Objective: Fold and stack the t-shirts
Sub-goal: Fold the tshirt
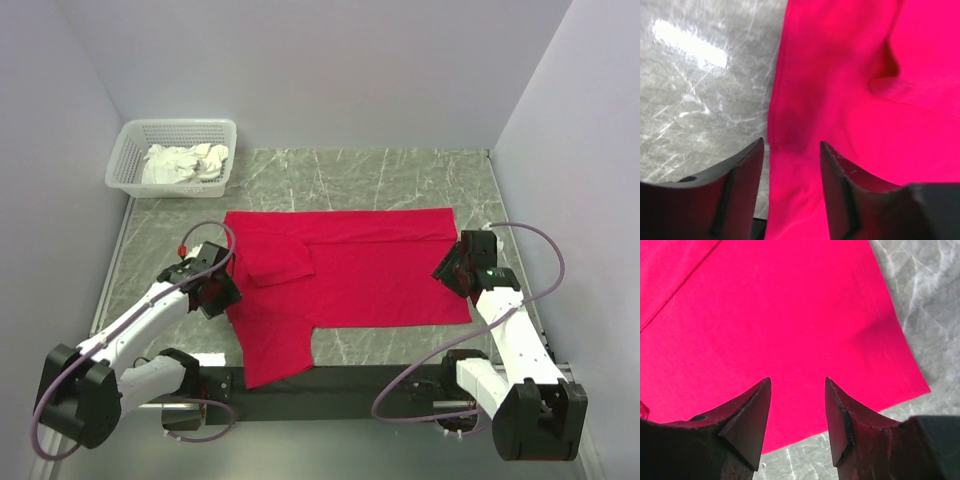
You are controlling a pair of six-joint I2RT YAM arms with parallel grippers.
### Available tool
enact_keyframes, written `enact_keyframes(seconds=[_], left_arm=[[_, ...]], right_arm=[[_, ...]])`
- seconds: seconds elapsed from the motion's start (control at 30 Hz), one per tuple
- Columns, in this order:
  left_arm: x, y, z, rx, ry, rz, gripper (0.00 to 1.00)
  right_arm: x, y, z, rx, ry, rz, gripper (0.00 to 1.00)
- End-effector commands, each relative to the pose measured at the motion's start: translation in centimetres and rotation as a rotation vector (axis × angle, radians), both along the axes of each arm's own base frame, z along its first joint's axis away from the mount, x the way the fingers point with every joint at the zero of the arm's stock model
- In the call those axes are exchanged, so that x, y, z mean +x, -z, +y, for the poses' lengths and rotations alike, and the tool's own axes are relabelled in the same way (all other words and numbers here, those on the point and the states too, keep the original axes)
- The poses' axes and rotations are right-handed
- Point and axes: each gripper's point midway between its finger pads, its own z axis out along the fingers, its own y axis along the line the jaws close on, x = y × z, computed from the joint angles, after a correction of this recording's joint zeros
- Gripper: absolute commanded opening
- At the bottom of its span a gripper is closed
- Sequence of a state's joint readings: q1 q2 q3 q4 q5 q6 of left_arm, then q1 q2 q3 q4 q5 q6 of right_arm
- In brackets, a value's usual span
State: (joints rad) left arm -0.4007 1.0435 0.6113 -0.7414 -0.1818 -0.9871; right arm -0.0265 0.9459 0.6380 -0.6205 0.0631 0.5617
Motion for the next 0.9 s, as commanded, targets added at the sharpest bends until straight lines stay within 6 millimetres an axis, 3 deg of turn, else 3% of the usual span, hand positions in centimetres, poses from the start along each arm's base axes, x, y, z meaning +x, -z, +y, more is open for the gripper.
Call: enact_keyframes(seconds=[0.0, 0.43, 0.57, 0.67, 0.7, 0.8, 0.87], left_arm=[[-0.2, 1.0, -0.1, 0.004, -0.04, 0.027, 0.51], [-0.8, 3.7, -0.1, 0.033, -0.031, 0.08, 0.5], [-1.3, 4.7, -0.6, 0.027, 0.003, 0.121, 0.49], [-1.2, 4.5, -0.8, 0.024, 0.016, 0.117, 0.39], [-1.1, 4.4, -0.8, 0.024, 0.019, 0.108, 0.25], [-0.6, 3.7, -0.8, 0.023, 0.017, 0.071, 0.1], [-0.5, 3.5, -0.8, 0.021, 0.014, 0.055, 0.05]], right_arm=[[-0.6, -0.2, -0.8, -0.026, 0.043, -0.001, 0.54], [-1.1, 0.2, -1.7, -0.004, 0.128, 0.003, 0.53], [-1.6, 0.8, -2.9, 0.003, 0.194, 0.035, 0.53], [-2.2, 1.9, -3.4, 0.007, 0.238, 0.088, 0.53], [-2.3, 2.3, -3.5, 0.012, 0.252, 0.103, 0.52], [-3.0, 2.9, -4.0, -0.005, 0.291, 0.153, 0.51], [-3.2, 2.8, -4.9, -0.047, 0.332, 0.168, 0.5]])
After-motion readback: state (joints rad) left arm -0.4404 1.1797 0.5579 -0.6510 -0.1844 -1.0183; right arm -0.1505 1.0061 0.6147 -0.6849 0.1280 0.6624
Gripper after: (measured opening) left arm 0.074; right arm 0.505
